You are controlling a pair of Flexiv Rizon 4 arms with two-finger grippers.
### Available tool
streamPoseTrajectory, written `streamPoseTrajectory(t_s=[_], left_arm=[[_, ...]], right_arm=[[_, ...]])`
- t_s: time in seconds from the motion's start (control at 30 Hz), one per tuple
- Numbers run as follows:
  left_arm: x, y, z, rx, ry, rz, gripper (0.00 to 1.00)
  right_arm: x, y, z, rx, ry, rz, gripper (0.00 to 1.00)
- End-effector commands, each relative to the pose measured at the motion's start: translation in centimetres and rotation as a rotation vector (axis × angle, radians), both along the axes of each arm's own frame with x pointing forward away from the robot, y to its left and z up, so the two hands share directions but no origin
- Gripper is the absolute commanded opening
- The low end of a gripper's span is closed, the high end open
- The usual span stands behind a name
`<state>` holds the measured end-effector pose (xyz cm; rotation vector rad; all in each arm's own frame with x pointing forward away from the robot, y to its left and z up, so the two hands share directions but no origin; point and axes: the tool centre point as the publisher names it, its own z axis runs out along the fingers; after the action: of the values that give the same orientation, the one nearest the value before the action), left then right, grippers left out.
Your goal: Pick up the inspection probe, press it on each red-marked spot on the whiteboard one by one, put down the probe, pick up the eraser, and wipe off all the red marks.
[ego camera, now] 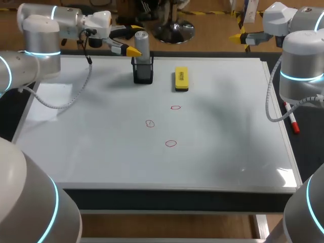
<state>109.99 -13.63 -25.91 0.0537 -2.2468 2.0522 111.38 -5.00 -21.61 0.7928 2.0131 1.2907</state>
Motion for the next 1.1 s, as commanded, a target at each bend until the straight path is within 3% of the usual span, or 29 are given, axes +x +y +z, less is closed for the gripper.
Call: streamPoseTrajectory(t_s=[0.03,1.1], left_arm=[[0.8,-0.7,-0.6,-0.005,0.003,-0.029,1.0],[2.3,-2.9,-1.8,0.033,-0.008,0.022,1.0]], right_arm=[[0.0,0.0,0.0,0.0,0.0,0.0,1.0],[0.0,0.0,0.0,0.0,0.0,0.0,1.0]])
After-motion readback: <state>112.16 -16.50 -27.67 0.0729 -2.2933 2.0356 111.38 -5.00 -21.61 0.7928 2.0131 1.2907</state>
